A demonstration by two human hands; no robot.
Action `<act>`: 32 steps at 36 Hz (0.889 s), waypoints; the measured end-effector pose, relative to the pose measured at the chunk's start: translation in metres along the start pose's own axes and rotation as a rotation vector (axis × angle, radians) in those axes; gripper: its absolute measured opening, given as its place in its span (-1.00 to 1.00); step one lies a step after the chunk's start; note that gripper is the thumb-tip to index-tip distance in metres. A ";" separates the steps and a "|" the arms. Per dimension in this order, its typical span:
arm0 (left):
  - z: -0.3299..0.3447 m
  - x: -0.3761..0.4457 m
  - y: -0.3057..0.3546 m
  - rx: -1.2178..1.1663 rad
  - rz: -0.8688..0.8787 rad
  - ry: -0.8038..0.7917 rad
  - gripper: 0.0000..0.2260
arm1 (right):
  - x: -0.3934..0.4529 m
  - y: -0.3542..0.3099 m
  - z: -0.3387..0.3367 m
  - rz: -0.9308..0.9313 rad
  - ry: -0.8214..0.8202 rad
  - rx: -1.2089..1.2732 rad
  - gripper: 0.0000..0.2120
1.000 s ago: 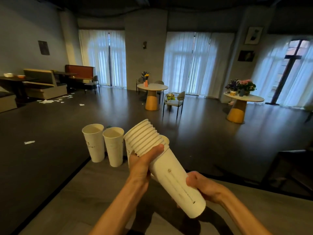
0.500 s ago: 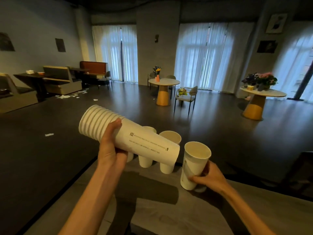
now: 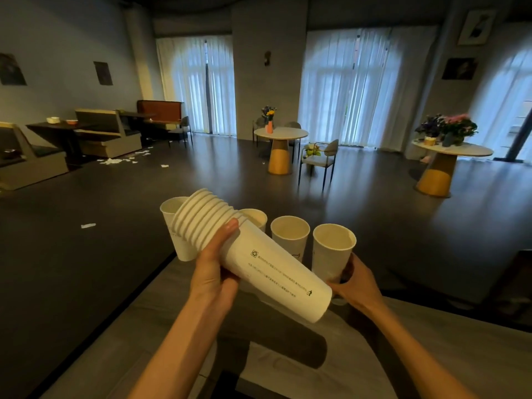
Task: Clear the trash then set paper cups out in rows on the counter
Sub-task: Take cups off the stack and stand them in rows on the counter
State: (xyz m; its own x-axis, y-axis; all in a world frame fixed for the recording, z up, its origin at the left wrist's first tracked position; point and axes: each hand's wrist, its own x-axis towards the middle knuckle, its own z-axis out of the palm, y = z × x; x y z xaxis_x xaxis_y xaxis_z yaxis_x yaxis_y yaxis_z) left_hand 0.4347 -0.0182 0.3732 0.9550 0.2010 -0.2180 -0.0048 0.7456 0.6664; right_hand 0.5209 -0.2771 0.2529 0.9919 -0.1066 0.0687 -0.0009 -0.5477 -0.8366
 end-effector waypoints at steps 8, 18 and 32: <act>0.021 -0.020 -0.041 0.142 -0.074 -0.128 -0.38 | -0.059 -0.001 -0.044 0.149 -0.070 0.156 -0.52; 0.062 -0.043 -0.099 0.201 -0.163 -0.262 -0.32 | -0.114 -0.019 -0.116 0.217 -0.754 0.654 0.02; 0.072 -0.041 -0.065 -0.022 0.137 0.032 -0.21 | -0.080 0.042 -0.133 -0.087 -0.259 -0.094 -0.35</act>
State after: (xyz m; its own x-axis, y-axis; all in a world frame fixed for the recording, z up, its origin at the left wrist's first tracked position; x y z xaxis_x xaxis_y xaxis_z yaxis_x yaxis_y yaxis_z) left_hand 0.4175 -0.1206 0.3895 0.9350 0.3217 -0.1496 -0.1408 0.7235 0.6759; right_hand 0.4246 -0.4023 0.2843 0.9881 0.1530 -0.0131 0.0858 -0.6210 -0.7791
